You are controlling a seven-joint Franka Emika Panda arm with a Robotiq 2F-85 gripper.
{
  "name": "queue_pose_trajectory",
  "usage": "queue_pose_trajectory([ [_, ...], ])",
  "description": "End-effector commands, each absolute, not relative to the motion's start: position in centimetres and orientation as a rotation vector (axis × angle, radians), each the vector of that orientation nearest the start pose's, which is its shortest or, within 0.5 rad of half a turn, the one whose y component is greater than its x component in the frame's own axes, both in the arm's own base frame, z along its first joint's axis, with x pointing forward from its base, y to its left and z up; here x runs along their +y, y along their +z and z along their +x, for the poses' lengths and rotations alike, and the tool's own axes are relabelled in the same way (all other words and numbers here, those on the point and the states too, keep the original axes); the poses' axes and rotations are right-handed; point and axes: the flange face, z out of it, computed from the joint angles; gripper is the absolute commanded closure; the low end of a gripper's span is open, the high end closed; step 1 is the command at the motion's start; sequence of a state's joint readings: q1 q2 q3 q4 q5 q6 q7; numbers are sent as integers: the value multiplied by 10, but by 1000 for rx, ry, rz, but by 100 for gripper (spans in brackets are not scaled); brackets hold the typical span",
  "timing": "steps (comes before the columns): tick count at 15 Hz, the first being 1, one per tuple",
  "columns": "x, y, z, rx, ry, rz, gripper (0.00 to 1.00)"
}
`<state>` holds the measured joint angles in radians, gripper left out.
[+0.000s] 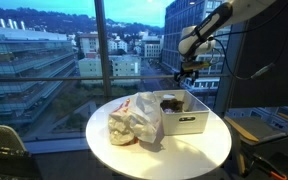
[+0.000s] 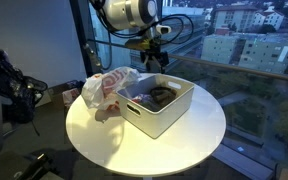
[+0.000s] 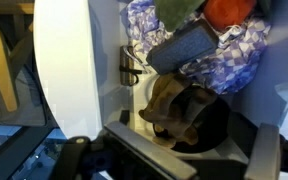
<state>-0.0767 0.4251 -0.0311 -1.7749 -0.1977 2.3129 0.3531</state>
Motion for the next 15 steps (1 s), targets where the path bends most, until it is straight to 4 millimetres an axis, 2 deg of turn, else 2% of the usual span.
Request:
queue_pose_trajectory([
  [1, -94, 296, 704, 541, -230, -3162, 0],
  [5, -110, 264, 716, 537, -202, -3055, 0],
  [6, -104, 266, 703, 563, -179, -3105, 0],
  [8, -110, 256, 707, 558, -170, -3083, 0],
  [10, -111, 256, 709, 555, -174, -3080, 0],
  [15, -113, 219, 721, 601, -186, -3094, 0],
])
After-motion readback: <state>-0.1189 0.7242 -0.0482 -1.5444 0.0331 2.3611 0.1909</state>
